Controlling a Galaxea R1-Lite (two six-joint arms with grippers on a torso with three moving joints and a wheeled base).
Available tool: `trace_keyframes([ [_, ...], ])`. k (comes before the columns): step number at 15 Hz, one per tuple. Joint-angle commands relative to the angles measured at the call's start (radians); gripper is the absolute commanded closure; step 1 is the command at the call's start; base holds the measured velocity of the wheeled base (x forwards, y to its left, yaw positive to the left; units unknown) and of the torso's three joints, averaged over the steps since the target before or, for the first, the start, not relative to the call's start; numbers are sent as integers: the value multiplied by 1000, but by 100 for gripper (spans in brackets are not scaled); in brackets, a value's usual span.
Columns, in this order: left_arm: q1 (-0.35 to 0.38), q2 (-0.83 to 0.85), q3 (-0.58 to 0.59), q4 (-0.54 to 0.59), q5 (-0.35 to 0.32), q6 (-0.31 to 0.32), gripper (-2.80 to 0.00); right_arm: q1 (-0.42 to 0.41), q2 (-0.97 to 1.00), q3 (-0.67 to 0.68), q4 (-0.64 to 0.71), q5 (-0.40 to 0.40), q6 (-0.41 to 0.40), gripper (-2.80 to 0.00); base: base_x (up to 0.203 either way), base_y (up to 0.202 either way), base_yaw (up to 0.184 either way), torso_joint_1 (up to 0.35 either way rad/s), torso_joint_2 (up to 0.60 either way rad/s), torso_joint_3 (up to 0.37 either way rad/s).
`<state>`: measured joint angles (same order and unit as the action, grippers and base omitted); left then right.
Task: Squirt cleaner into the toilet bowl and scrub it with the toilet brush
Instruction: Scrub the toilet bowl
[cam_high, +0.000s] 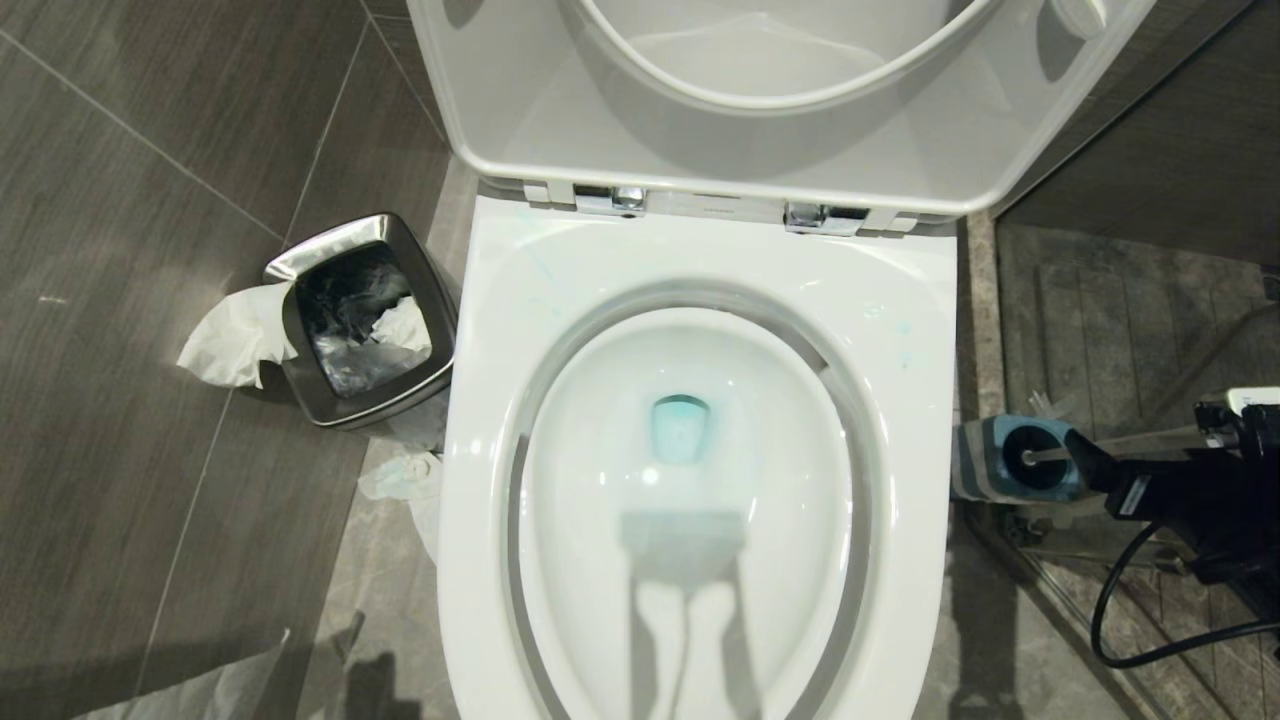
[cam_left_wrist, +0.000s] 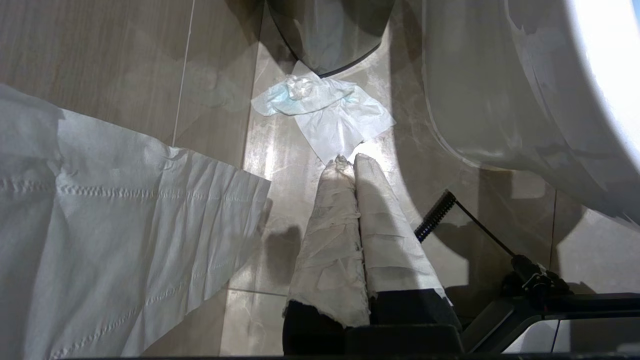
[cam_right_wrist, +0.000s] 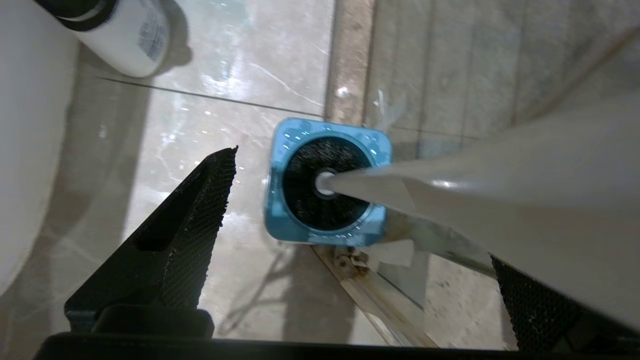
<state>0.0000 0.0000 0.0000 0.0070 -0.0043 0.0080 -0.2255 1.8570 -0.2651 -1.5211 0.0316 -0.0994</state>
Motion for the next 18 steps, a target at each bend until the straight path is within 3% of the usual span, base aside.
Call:
trace_keyframes([
  [1,0,0,3,1,1,-5,0,-4,-1,-5,-9,14,-2,-280,0,0,0,0,0,0],
  [8,0,0,3,-1,1,-5,0,-86,-15,-17,-9,111,-2,-280,0,0,0,0,0,0],
  [16,0,0,3,1,1,-3,0,-89,-7,-29,-9,169,-5,-280,0,0,0,0,0,0],
  [17,0,0,3,1,1,-5,0,-87,-7,-37,-9,168,-8,0,0,0,0,0,0,0],
  [18,0,0,3,1,1,-5,0,-88,-8,-38,-9,168,-8,0,0,0,0,0,0,0],
])
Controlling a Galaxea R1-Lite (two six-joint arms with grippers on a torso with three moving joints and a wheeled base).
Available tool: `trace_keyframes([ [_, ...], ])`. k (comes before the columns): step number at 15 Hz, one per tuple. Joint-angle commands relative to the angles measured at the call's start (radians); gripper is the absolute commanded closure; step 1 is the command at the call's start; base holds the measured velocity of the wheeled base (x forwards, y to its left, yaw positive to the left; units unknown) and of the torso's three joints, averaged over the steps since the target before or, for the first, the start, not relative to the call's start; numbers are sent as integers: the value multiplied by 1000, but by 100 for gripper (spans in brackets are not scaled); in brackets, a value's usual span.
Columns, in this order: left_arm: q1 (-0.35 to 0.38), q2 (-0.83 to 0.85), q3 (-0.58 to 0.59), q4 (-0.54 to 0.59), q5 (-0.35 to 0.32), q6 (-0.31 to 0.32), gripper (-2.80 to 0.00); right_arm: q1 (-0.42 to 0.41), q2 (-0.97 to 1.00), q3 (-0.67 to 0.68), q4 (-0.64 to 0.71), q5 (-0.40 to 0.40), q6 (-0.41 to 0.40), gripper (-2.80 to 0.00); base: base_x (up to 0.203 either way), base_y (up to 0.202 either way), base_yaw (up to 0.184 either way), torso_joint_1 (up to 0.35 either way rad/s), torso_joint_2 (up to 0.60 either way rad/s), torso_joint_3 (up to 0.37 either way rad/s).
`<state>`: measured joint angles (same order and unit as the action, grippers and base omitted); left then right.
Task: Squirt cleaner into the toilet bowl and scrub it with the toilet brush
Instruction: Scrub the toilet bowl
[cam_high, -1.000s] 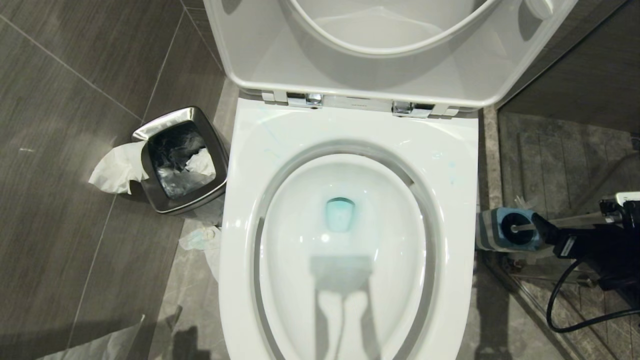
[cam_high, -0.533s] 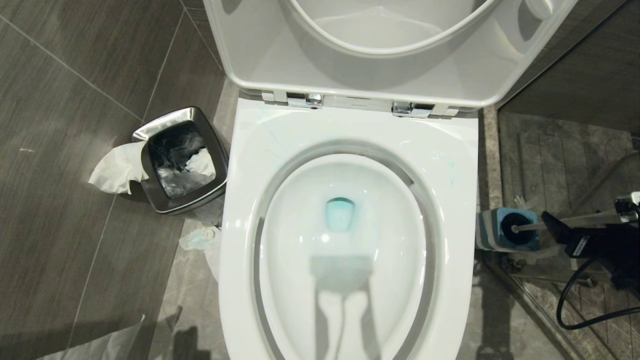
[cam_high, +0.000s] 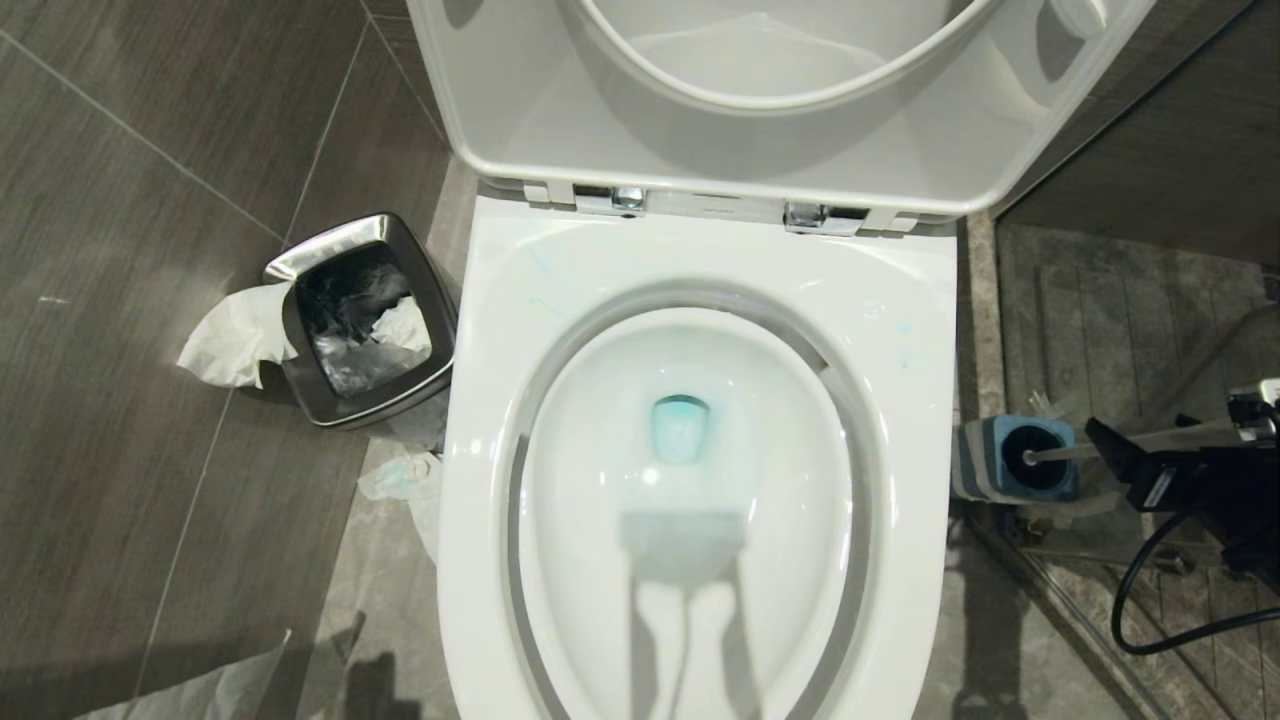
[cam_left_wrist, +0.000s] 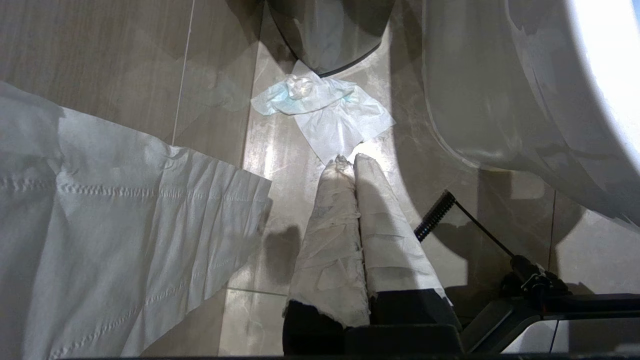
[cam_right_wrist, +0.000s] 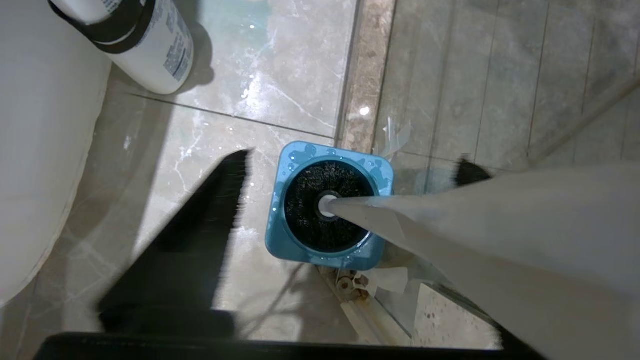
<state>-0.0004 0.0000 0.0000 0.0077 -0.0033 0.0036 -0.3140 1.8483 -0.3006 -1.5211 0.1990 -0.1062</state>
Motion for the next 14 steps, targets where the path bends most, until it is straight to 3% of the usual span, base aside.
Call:
trace_keyframes([
  [1,0,0,3,0,0,-1,0,0,0,-5,-9,2,-1,0,0,0,0,0,0,0],
  [14,0,0,3,-2,0,3,0,1,-44,-2,-9,34,-5,0,0,0,0,0,0,0],
])
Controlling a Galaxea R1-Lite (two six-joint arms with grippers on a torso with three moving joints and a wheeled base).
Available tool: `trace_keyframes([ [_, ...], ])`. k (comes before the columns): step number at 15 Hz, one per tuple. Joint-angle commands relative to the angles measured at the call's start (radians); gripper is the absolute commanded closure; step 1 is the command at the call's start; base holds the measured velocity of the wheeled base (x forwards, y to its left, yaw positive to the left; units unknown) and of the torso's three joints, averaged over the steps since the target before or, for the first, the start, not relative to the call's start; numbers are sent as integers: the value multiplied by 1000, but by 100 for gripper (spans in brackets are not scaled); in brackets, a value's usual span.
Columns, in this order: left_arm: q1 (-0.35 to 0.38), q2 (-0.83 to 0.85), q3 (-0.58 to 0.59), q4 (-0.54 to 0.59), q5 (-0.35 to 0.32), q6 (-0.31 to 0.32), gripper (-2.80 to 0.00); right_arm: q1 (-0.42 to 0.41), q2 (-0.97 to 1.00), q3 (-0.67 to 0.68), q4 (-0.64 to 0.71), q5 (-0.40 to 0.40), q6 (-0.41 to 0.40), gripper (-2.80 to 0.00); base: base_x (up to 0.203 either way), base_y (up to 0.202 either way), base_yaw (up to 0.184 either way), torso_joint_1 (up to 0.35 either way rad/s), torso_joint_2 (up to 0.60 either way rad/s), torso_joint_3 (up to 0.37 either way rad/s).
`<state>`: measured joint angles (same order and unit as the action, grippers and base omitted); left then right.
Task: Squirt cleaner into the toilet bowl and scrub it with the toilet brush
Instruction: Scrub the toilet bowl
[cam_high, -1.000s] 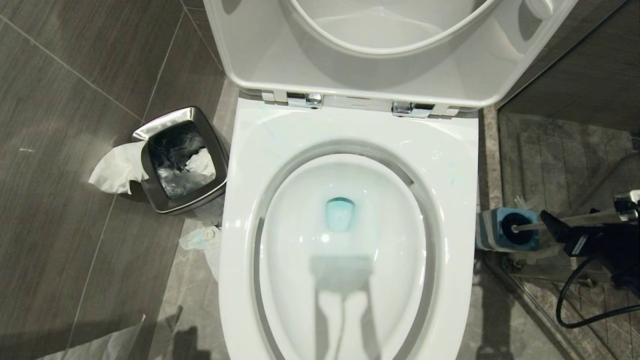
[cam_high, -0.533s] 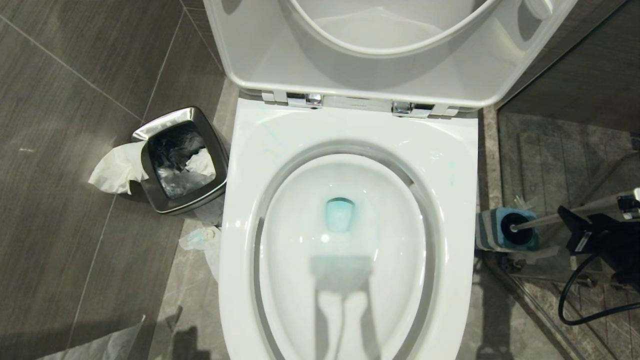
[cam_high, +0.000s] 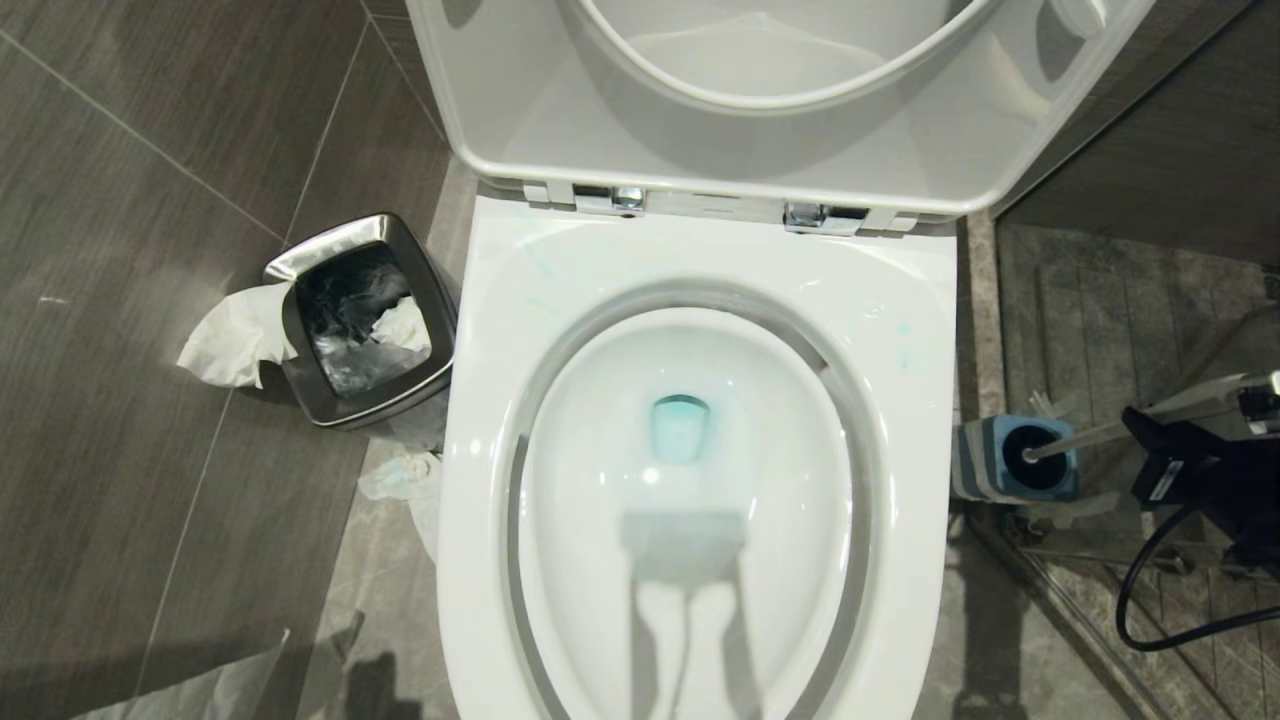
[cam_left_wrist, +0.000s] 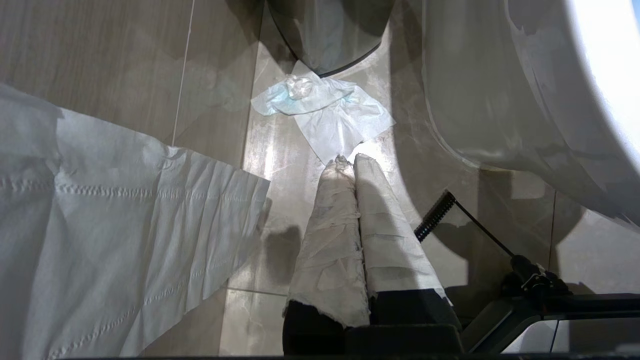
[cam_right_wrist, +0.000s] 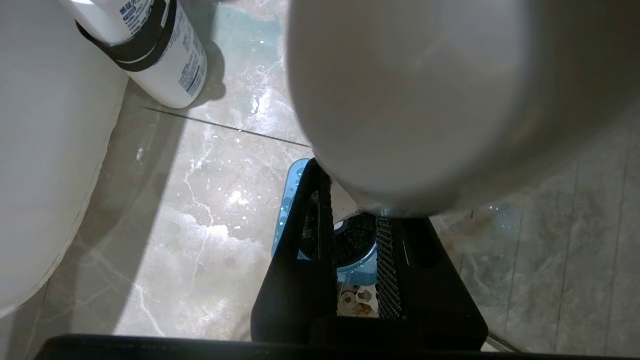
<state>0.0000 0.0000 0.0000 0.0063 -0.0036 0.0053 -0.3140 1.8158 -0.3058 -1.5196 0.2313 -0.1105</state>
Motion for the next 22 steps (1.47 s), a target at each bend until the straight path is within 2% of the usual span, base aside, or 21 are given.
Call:
trace_keyframes([
  [1,0,0,3,0,-1,1,0,1,-27,6,-10,1,-7,0,0,0,0,0,0,0],
  [9,0,0,3,1,-1,1,0,1,-171,44,-10,-16,-19,0,0,0,0,0,0,0],
  [14,0,0,3,1,0,-1,0,1,-333,110,18,-17,-14,0,0,0,0,0,0,0],
  [18,0,0,3,1,0,-2,0,1,-542,85,257,-15,-1,0,0,0,0,0,0,0],
  [22,0,0,3,1,1,-2,0,1,-769,-32,610,-13,27,0,0,0,0,0,0,0],
])
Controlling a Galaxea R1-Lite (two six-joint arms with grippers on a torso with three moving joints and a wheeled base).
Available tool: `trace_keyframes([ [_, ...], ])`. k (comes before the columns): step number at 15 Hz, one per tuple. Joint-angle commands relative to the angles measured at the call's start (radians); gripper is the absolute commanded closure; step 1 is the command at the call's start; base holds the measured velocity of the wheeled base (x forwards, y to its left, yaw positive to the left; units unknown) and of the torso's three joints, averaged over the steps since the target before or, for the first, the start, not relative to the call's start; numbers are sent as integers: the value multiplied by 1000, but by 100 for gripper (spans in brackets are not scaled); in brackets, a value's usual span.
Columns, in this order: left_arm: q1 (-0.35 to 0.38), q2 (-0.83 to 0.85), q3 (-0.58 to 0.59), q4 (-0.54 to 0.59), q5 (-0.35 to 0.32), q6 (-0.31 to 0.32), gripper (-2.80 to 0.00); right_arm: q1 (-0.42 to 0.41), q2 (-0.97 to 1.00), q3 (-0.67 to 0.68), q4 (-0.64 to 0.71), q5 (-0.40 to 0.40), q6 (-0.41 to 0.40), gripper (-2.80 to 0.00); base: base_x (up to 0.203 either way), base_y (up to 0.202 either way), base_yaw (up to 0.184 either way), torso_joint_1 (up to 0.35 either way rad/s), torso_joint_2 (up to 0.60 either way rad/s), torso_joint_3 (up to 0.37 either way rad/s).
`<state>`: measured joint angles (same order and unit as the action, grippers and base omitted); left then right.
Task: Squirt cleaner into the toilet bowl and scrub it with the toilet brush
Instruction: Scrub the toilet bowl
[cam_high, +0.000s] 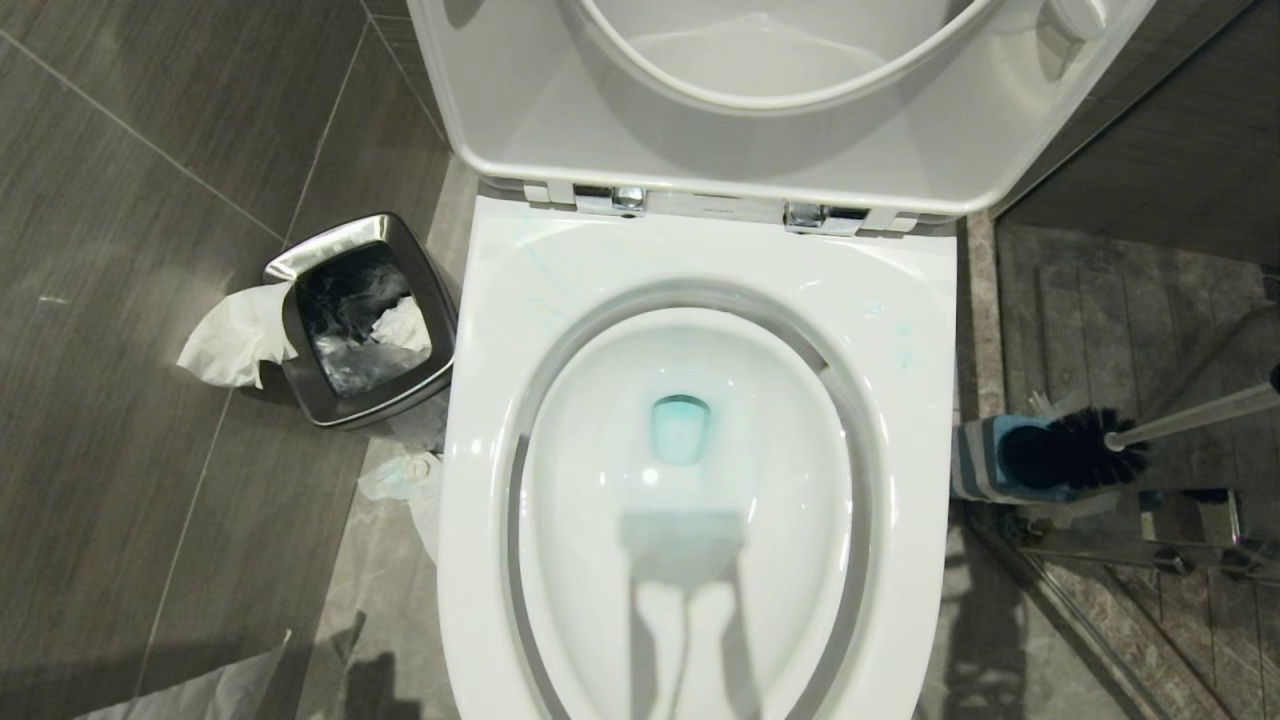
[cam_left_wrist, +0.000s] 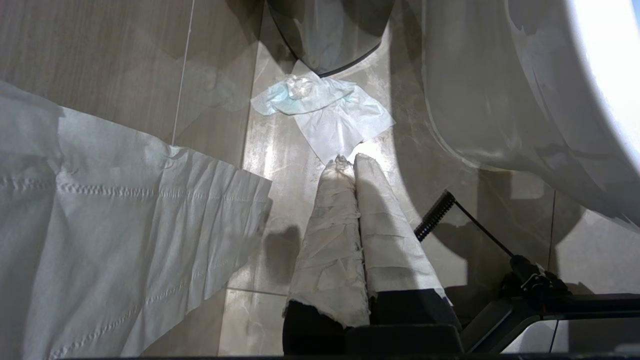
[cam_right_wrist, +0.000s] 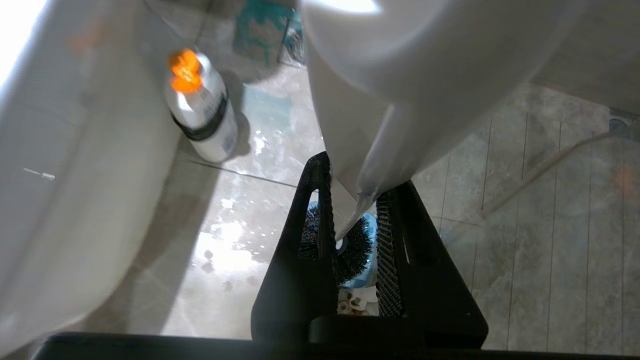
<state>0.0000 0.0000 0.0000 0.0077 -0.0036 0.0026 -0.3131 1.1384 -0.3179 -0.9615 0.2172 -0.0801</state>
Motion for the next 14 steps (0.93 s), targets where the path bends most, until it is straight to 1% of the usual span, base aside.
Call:
trace_keyframes([
  [1,0,0,3,0,1,1,0,0,-147,-65,154,2,10,0,0,0,0,0,0,0],
  [3,0,0,3,0,-1,1,0,0,-241,-187,411,4,41,0,0,0,0,0,0,0],
  [6,0,0,3,0,-1,1,0,0,-365,-405,847,27,70,0,0,0,0,0,0,0],
  [7,0,0,3,0,-1,1,0,0,-403,-457,946,39,75,0,0,0,0,0,0,0],
  [8,0,0,3,0,-1,2,0,0,-424,-485,983,47,78,0,0,0,0,0,0,0],
  [10,0,0,3,-1,-1,4,0,1,-434,-523,999,58,79,0,0,0,0,0,0,0],
  [14,0,0,3,-2,0,4,0,2,-429,-642,1136,88,79,0,0,0,0,0,0,0],
])
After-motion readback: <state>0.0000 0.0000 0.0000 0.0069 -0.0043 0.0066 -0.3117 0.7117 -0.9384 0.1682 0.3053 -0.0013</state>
